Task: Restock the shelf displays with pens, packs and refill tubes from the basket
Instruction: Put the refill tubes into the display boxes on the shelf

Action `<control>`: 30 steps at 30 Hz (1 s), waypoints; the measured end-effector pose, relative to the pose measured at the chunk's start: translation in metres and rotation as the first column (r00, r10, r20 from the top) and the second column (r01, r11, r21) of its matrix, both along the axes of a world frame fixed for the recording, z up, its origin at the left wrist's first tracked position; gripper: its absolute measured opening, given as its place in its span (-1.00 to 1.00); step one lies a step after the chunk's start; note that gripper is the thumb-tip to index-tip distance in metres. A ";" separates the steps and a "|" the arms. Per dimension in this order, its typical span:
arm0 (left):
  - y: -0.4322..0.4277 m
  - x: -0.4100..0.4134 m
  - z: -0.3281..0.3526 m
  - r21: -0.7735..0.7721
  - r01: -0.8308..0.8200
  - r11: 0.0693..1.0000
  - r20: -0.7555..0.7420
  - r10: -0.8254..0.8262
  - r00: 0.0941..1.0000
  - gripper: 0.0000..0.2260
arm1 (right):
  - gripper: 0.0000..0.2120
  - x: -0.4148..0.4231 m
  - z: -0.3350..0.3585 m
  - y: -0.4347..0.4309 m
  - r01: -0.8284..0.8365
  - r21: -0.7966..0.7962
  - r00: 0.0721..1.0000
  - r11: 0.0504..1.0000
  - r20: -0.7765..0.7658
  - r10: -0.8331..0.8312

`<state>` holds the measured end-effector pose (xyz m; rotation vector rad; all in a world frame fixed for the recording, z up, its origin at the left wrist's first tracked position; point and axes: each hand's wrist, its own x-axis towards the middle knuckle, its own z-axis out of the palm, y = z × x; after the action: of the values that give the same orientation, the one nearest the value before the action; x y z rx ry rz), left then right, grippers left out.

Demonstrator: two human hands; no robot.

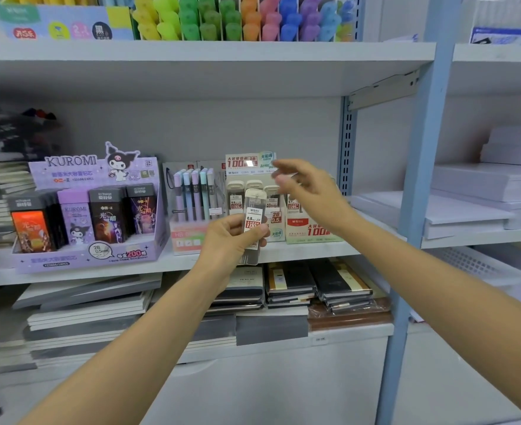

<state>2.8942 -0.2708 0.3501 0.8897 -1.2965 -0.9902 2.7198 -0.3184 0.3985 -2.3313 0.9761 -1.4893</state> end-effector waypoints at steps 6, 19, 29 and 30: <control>0.004 0.000 -0.001 -0.151 -0.038 0.988 0.186 0.066 0.980 -0.87 | -0.76 0.015 -0.004 0.011 -0.149 0.076 0.986 0.986 -0.063 0.154; -0.020 0.046 -0.024 -0.693 -0.084 0.716 0.718 0.696 0.014 -0.32 | -0.90 0.003 0.014 -0.026 0.201 -0.097 0.943 0.975 0.288 -0.166; -0.035 0.044 -0.022 -0.694 -0.014 0.719 0.717 0.690 -0.095 -0.31 | -0.86 0.014 0.012 -0.034 0.307 -0.167 0.952 0.937 0.059 -0.301; -0.035 0.044 -0.021 -0.693 -0.012 0.721 0.719 0.689 -0.088 -0.33 | -0.86 0.013 0.011 -0.035 0.320 -0.184 0.947 0.929 0.040 -0.318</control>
<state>2.9382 -0.3057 0.3293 1.5022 -2.1107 0.8339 2.7330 -0.3531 0.4092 -2.3741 1.3180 -1.7816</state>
